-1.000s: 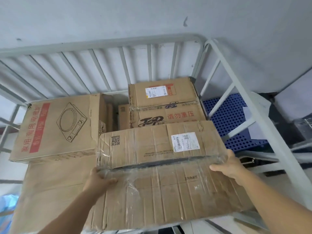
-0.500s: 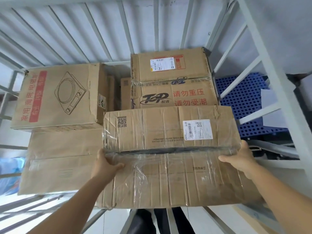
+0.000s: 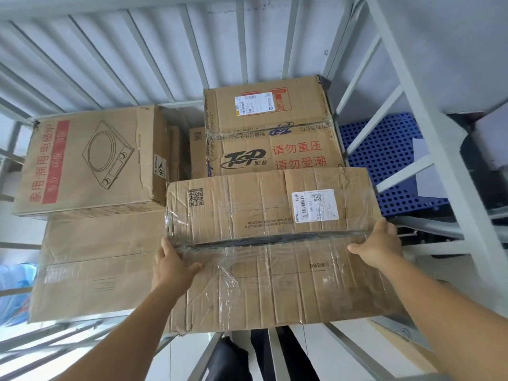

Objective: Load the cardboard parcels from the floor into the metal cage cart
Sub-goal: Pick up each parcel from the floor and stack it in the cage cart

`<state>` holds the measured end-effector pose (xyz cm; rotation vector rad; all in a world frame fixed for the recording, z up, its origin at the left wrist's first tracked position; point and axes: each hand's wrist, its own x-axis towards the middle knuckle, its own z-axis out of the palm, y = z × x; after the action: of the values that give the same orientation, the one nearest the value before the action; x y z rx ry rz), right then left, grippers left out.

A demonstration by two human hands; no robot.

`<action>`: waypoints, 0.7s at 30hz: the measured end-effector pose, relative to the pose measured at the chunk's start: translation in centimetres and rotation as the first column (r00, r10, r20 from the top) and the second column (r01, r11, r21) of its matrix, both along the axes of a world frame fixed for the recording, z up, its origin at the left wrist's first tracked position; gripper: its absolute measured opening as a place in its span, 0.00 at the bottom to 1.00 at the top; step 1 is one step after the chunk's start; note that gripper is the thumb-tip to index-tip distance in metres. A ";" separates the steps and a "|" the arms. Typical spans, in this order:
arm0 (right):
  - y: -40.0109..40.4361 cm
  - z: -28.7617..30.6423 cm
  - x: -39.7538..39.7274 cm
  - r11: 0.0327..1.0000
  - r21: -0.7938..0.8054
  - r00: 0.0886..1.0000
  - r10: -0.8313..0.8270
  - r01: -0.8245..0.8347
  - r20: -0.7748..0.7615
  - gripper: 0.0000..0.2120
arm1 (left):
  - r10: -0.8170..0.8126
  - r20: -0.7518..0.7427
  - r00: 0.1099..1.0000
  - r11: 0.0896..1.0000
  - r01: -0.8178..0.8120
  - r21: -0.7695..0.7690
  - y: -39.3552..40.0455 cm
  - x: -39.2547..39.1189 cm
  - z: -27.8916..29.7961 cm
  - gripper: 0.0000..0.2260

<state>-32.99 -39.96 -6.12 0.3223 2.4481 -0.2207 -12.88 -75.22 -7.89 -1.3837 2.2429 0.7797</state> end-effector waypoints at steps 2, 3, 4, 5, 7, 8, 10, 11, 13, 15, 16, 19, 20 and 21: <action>-0.7 0.6 0.9 0.996 0.010 0.995 0.090 -0.090 -0.042 0.51 | -0.132 0.006 0.991 0.988 0.132 -0.074 0.4 0.1 0.5 0.47; -1.0 1.0 1.4 0.990 0.017 0.989 0.140 -0.139 -0.056 0.51 | -0.205 0.015 0.979 0.973 0.206 -0.106 0.6 0.0 0.9 0.46; -1.5 1.5 1.9 0.981 0.027 0.979 0.195 -0.194 -0.063 0.51 | -0.272 0.020 0.962 0.953 0.273 -0.129 0.9 -0.1 1.4 0.45; -1.9 2.0 2.4 0.968 0.035 0.966 0.249 -0.247 -0.073 0.50 | -0.337 0.024 0.941 0.929 0.336 -0.152 1.1 -0.2 1.9 0.45; -2.8 3.4 3.4 0.951 0.025 0.948 0.311 -0.309 -0.076 0.49 | -0.471 0.049 0.881 0.861 0.471 -0.194 1.5 -0.5 3.2 0.44; -3.3 4.3 3.9 0.944 0.021 0.941 0.331 -0.331 -0.074 0.49 | -0.529 0.065 0.846 0.823 0.530 -0.202 1.7 -0.8 3.9 0.43; -4.2 5.9 5.1 0.927 0.030 0.923 0.375 -0.374 -0.088 0.49 | -0.619 0.071 0.782 0.758 0.618 -0.208 2.1 -1.3 5.4 0.42; -4.6 6.6 5.8 0.923 0.023 0.918 0.383 -0.383 -0.105 0.49 | -0.653 0.058 0.755 0.731 0.649 -0.212 2.2 -1.5 6.2 0.41; -5.4 8.2 7.1 0.924 0.003 0.914 0.380 -0.384 -0.139 0.49 | -0.715 0.021 0.699 0.678 0.700 -0.224 2.6 -1.9 7.7 0.41; -5.8 9.9 8.6 0.920 0.008 0.905 0.387 -0.392 -0.177 0.48 | -0.772 -0.013 0.635 0.619 0.748 -0.241 3.0 -2.1 9.2 0.40; -6.0 10.8 9.3 0.917 0.016 0.897 0.394 -0.399 -0.201 0.48 | -0.800 -0.027 0.599 0.585 0.770 -0.253 3.3 -2.2 9.9 0.40; -6.2 13.2 11.6 0.929 0.021 0.889 0.361 -0.370 -0.282 0.47 | -0.864 -0.079 0.497 0.497 0.816 -0.297 4.3 -2.3 12.3 0.39; -6.1 14.0 12.4 0.939 0.020 0.892 0.333 -0.344 -0.307 0.47 | -0.878 -0.097 0.469 0.474 0.823 -0.313 4.7 -2.3 13.1 0.39; -5.9 14.6 13.3 0.948 0.024 0.892 0.306 -0.317 -0.332 0.47 | -0.891 -0.111 0.440 0.451 0.829 -0.330 5.1 -2.4 13.8 0.39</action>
<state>-19.69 -45.88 8.45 -0.1397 2.7812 -0.1842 -15.26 -70.10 5.91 0.0278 2.8391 0.3159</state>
